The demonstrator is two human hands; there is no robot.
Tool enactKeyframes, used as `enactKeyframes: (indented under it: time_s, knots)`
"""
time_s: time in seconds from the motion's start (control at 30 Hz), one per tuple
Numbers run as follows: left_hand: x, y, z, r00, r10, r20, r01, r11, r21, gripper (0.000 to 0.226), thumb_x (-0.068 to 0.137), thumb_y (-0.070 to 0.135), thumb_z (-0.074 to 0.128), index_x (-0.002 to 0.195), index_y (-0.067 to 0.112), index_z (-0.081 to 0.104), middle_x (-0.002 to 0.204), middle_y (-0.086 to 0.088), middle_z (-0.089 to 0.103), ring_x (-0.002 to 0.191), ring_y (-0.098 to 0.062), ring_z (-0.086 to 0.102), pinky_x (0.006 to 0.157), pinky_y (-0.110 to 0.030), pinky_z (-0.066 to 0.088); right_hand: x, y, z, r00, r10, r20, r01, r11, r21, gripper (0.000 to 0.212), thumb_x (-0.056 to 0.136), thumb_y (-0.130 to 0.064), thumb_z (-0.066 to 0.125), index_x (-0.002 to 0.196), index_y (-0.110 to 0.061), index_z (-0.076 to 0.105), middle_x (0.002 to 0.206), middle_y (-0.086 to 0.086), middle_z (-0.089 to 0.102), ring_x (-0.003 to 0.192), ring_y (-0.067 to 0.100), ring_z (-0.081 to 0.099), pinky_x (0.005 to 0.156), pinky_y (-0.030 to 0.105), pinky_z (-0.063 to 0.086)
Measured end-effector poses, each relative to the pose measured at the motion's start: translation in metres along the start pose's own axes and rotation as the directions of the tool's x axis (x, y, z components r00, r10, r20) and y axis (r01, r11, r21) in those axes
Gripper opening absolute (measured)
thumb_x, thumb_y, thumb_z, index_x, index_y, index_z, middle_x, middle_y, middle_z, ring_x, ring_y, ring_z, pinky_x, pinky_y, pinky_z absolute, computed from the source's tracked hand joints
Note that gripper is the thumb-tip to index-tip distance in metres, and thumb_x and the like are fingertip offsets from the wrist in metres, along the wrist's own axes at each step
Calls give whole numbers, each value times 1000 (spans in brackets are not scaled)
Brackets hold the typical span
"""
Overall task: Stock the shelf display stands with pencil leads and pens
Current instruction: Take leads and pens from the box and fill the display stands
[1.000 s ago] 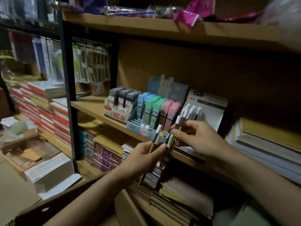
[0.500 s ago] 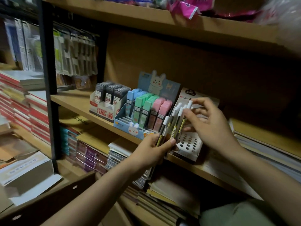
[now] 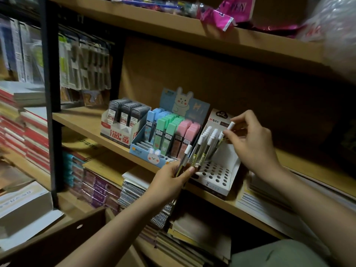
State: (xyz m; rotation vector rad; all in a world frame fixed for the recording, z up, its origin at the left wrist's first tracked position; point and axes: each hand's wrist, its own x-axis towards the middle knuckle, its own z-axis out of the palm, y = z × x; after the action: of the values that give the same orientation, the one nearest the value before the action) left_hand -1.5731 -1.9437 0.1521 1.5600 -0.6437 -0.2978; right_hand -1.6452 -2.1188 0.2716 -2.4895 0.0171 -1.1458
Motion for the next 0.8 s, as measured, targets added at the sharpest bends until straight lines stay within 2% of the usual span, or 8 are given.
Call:
enactKeyframes:
  time_s: [0.13, 0.27, 0.37, 0.47, 0.57, 0.63, 0.73, 0.8]
  knots:
    - [0, -1, -1, 1000, -23, 3, 23, 999, -23, 20, 93, 40, 58, 92, 24, 70, 64, 12, 60, 50, 2, 49, 50, -17, 38, -6, 2, 7, 1000, 11, 8, -11, 1000, -3, 26, 88, -16, 69, 100, -26, 49, 88, -10, 63, 76, 0, 67, 63, 16, 57]
    - [1, -1, -1, 1000, -11, 10, 11, 1000, -5, 21, 93, 38, 58, 101, 23, 70, 86, -4, 71, 52, 6, 53, 51, -15, 39, -7, 1, 3, 999, -12, 38, 15, 998, -58, 24, 88, -19, 69, 99, -26, 48, 87, -10, 63, 77, 3, 67, 62, 19, 57]
    - [1, 1, 1, 1000, -20, -13, 20, 999, -36, 20, 93, 35, 59, 97, 19, 71, 66, 9, 65, 48, 6, 50, 47, -12, 38, -7, 1, 4, 999, -12, 41, 15, 997, -75, 25, 88, -19, 70, 96, -28, 48, 87, -12, 61, 80, 3, 66, 62, 16, 55]
    - [0, 4, 1, 999, -37, -14, 37, 998, -58, 22, 93, 33, 60, 94, 15, 70, 56, 15, 59, 44, 7, 48, 43, -9, 35, 1, 2, 9, 1000, 22, 12, -21, 996, -92, 21, 84, -17, 74, 95, -19, 56, 96, -3, 62, 87, 11, 65, 70, 23, 56]
    - [-1, 6, 1, 999, -47, -14, 46, 998, -49, 24, 93, 34, 60, 94, 11, 69, 65, 9, 60, 48, 4, 51, 47, -13, 39, 5, 4, 14, 996, 77, 43, -71, 990, -124, 19, 80, -14, 78, 90, -16, 62, 98, -1, 63, 85, 13, 65, 69, 20, 54]
    - [-3, 8, 1, 999, -54, -7, 53, 996, -73, 22, 93, 32, 60, 92, 12, 69, 64, 9, 62, 48, 4, 52, 46, -12, 39, 3, 6, 16, 989, 140, 40, -137, 988, -66, 13, 83, -16, 75, 90, -16, 65, 94, -2, 66, 82, 12, 67, 68, 24, 57]
    - [-3, 10, 1, 998, -61, -6, 60, 994, -91, 22, 92, 32, 61, 91, 12, 69, 67, 6, 63, 51, 1, 55, 48, -14, 42, 1, 7, 16, 984, 178, 28, -177, 984, -30, 6, 88, -23, 70, 86, -17, 67, 89, -6, 66, 75, 3, 66, 57, 14, 52]
    - [-4, 11, 2, 998, -60, -21, 57, 993, -101, 22, 91, 33, 63, 89, 13, 70, 69, 4, 65, 56, -1, 57, 55, -17, 46, 0, 7, 16, 980, 194, 43, -191, 980, -59, 6, 88, -24, 69, 85, -18, 67, 89, -7, 65, 78, 2, 64, 58, 12, 49]
